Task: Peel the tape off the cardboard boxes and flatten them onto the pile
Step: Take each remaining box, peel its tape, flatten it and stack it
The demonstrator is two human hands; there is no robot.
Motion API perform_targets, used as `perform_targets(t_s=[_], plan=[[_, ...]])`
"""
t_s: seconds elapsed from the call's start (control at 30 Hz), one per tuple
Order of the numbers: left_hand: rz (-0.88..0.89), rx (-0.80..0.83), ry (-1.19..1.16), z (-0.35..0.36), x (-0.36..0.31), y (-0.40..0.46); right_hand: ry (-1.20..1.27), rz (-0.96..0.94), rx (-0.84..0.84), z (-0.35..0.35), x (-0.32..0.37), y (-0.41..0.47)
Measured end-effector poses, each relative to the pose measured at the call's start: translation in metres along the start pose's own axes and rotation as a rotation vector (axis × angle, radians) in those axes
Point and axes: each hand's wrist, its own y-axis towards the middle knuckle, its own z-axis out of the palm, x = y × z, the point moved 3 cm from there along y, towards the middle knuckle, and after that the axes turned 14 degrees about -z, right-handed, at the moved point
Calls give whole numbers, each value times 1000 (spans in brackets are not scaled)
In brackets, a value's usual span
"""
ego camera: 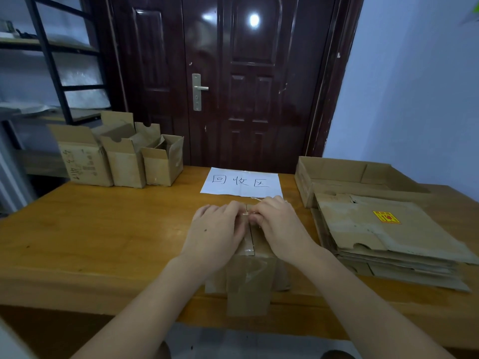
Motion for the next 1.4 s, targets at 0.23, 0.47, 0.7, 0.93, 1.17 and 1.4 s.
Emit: perform_targets(t_s=[0.23, 0.47, 0.7, 0.93, 1.17, 1.4], plan=[[14, -6, 46, -2, -4, -5, 71, 95, 53, -5, 11, -6], [17, 112, -119, -6, -2, -15, -56, 103, -7, 2, 12, -15], [32, 116, -92, -2, -5, -14, 33, 132, -25, -3, 14, -20], [76, 78, -107, -2, -9, -20, 38, 102, -133, -2, 19, -36], [112, 78, -57, 1, -6, -27, 16, 92, -145, 0, 23, -40], [143, 16, -94, 2, -7, -31, 150, 94, -198, 1, 15, -51]])
